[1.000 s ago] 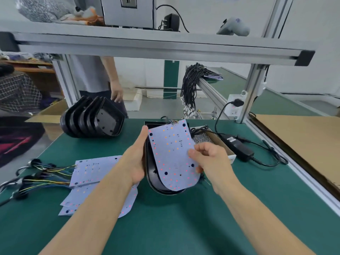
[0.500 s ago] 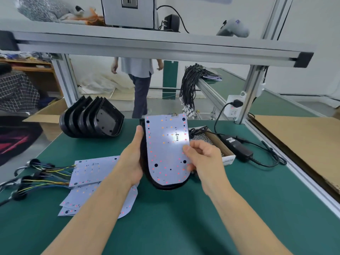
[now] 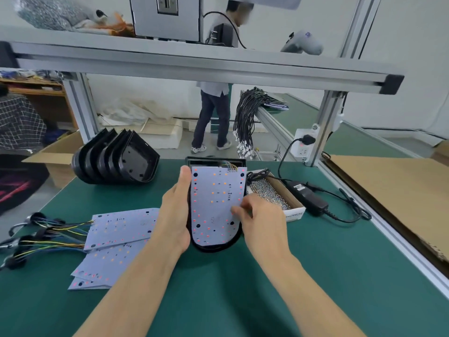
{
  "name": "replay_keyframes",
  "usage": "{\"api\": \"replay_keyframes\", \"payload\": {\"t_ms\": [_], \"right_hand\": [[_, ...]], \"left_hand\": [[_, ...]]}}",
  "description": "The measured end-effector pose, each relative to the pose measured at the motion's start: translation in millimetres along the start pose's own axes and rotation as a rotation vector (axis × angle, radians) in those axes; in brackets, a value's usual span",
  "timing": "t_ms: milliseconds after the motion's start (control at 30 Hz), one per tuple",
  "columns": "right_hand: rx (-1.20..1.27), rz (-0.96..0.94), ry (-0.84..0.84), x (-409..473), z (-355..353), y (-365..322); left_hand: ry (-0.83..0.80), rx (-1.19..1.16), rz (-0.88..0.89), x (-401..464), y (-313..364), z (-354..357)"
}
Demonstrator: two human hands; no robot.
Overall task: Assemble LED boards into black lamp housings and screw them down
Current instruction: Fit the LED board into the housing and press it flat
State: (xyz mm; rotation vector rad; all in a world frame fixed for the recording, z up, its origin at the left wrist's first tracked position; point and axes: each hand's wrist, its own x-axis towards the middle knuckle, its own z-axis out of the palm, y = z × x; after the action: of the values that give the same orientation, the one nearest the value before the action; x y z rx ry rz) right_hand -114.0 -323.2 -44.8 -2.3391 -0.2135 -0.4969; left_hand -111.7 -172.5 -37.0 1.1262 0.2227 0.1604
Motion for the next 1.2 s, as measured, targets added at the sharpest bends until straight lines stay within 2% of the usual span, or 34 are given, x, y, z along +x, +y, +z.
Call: {"api": "replay_keyframes", "payload": {"t_ms": [167, 267, 300, 367, 433, 467, 500, 633, 733, 833, 967, 1100, 1200], "right_hand": [[-0.231, 0.058, -0.124, 2, -3, 2], [-0.428, 0.042, -0.168, 14, -6, -4], [-0.345, 0.083, -0.151, 18, -8, -4], [0.121, 0.213, -0.091, 25, -13, -3], [0.589, 0.326, -0.185, 28, -17, -4], [0.716, 0.347, -0.257, 27, -14, -3], [0.763, 0.333, -0.297, 26, -11, -2], [0.841, 0.279, -0.24, 18, -3, -3], [0.923, 0.349, -0.249, 17, -2, -5], [0.95, 0.362, -0.212, 13, -2, -11], [0.933, 0.303, -0.159, 9, -3, -15], [0.983, 0.312, -0.21, 2, -2, -17], [0.944, 0.257, -0.097, 0, -1, -19]], "left_hand": [[-0.05, 0.029, -0.004, -8, -7, 4], [0.07, 0.084, 0.028, -6, -7, 9], [0.094, 0.095, 0.028, -5, -7, 9], [0.114, 0.096, 0.007, -3, -9, 7], [0.096, 0.063, -0.042, -5, -8, 3], [0.077, 0.028, -0.077, -6, -7, 2], [0.062, 0.008, -0.111, -6, -5, 1], [0.135, 0.038, -0.125, -4, 2, -2], [0.183, 0.18, 0.061, -4, 2, -2], [0.146, 0.251, 0.217, -10, -1, 2], [0.068, 0.121, 0.11, -17, 1, 3], [0.155, 0.195, 0.178, -19, 5, 4], [0.127, 0.23, 0.22, -23, 6, 8]]}}
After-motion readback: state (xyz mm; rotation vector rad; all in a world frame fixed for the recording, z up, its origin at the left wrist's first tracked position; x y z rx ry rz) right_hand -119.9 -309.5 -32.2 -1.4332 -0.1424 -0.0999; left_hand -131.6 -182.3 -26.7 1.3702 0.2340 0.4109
